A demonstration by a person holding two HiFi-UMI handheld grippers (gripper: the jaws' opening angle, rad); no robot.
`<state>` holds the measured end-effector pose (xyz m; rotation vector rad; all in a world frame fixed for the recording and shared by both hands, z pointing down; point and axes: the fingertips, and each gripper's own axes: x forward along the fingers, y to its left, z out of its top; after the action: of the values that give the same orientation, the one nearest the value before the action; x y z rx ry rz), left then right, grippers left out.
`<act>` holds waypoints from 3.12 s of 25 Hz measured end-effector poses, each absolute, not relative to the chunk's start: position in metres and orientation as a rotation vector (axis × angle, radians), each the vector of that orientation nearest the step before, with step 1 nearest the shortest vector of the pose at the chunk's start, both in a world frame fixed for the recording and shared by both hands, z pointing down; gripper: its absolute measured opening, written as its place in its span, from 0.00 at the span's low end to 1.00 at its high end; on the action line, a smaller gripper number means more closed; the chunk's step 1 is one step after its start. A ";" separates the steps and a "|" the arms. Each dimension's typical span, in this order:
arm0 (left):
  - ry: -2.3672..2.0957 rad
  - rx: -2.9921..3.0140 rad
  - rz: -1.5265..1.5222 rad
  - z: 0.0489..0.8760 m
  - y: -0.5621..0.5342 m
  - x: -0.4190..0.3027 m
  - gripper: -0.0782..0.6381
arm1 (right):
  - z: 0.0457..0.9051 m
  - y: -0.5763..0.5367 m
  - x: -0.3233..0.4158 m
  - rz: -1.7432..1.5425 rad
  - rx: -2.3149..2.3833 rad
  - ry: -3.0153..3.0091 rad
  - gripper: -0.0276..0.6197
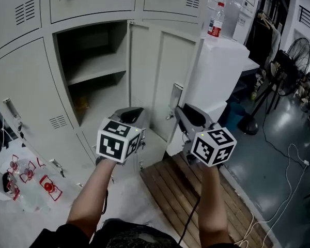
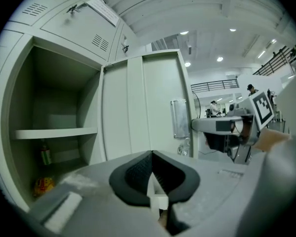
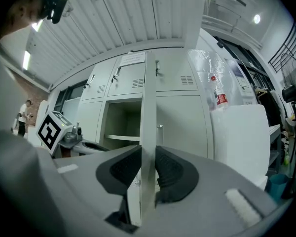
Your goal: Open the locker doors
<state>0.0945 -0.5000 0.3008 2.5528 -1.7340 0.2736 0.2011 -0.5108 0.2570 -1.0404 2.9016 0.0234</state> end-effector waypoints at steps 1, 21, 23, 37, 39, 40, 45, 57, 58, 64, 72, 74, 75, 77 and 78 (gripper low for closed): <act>-1.744 2.545 0.272 0.301 -0.500 0.094 0.11 | 0.257 -0.511 0.201 0.028 -1.038 2.906 0.18; -1.855 2.462 0.283 0.299 -0.461 0.057 0.11 | 0.245 -0.482 0.211 0.066 -1.139 2.829 0.29; -1.867 2.451 0.276 0.299 -0.450 0.044 0.11 | 0.245 -0.472 0.202 0.065 -1.137 2.831 0.29; -2.019 2.278 0.245 0.305 -0.339 -0.079 0.11 | 0.268 -0.383 0.081 0.007 -1.022 2.965 0.31; -2.057 2.243 0.223 0.305 -0.319 -0.099 0.11 | 0.275 -0.369 0.058 -0.008 -0.994 3.001 0.31; -2.078 2.223 0.219 0.306 -0.309 -0.110 0.11 | 0.279 -0.361 0.047 -0.017 -0.976 3.013 0.31; -2.179 2.127 0.232 0.310 -0.256 -0.161 0.11 | 0.295 -0.325 -0.007 -0.077 -0.883 3.061 0.31; -2.362 1.893 0.229 0.324 -0.149 -0.258 0.11 | 0.292 -0.243 -0.136 -0.043 -0.565 3.146 0.32; -2.372 1.876 0.227 0.324 -0.141 -0.264 0.11 | 0.292 -0.236 -0.146 -0.035 -0.536 3.152 0.32; -2.463 1.760 0.208 0.322 -0.104 -0.302 0.11 | 0.293 -0.206 -0.194 -0.037 -0.379 3.174 0.34; -2.533 1.636 0.234 0.325 -0.098 -0.332 0.11 | 0.288 -0.207 -0.245 -0.040 -0.216 3.169 0.34; -2.560 1.602 0.242 0.322 -0.099 -0.341 0.11 | 0.285 -0.210 -0.260 -0.035 -0.169 3.164 0.34; -2.574 1.586 0.241 0.320 -0.101 -0.345 0.11 | 0.283 -0.212 -0.267 -0.034 -0.145 3.161 0.34; -2.598 1.562 0.222 0.314 -0.106 -0.353 0.11 | 0.280 -0.215 -0.281 -0.027 -0.101 3.159 0.34; -2.610 1.555 0.202 0.310 -0.109 -0.356 0.11 | 0.278 -0.217 -0.288 -0.021 -0.082 3.158 0.34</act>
<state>-0.3556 -0.1090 0.3100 1.5546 -2.6097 0.2022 -0.2883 -0.2173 0.2780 -0.0817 3.1581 -0.0211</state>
